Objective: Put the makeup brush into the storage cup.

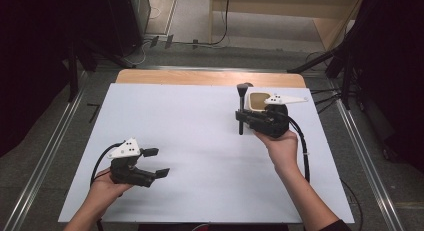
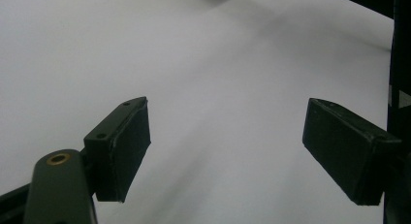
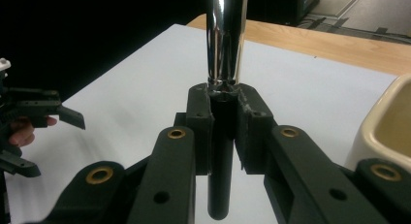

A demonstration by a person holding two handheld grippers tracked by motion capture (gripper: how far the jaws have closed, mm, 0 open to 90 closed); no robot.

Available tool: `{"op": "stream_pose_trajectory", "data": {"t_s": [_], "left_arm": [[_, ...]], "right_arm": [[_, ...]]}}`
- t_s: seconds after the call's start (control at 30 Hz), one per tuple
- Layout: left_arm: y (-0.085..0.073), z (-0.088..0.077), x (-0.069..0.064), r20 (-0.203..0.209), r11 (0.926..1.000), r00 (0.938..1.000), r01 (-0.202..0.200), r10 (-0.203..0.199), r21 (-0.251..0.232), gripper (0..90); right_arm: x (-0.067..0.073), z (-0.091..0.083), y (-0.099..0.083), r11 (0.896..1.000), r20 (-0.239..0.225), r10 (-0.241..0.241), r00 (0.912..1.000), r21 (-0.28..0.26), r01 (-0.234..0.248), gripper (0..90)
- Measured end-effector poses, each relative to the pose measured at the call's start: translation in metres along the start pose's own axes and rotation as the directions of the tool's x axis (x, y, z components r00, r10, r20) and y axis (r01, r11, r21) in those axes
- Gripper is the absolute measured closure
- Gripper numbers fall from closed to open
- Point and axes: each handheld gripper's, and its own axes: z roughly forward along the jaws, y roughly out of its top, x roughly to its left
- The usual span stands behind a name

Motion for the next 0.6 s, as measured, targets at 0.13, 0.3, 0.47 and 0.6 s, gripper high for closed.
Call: {"op": "stream_pose_trajectory", "data": {"t_s": [0.13, 0.3, 0.47, 0.6], "left_arm": [[0.0, 0.0, 0.0, 0.0, 1.0, 1.0, -0.001, 0.001, 0.0, 17.8], [0.0, 0.0, 0.0, 0.001, 1.0, 1.0, -0.001, 0.001, 0.001, 17.9], [0.0, 0.001, -0.001, 0.004, 1.0, 1.0, -0.004, 0.004, 0.001, 17.9], [0.0, 0.001, -0.001, 0.004, 1.0, 1.0, -0.005, 0.005, 0.001, 17.9]], "right_arm": [[-0.004, 0.0, 0.011, 1.0, 0.026, -0.007, 0.9996, 0.002, 0.006, 79.5], [-0.012, -0.003, 0.019, 1.0, 0.054, 0.008, 0.9985, -0.018, -0.007, 79.5], [-0.016, -0.003, 0.024, 1.0, 0.075, 0.007, 0.9971, -0.031, -0.005, 79.5], [-0.021, -0.004, 0.029, 0.999, 0.092, 0.017, 0.9956, -0.036, -0.013, 79.5]]}}
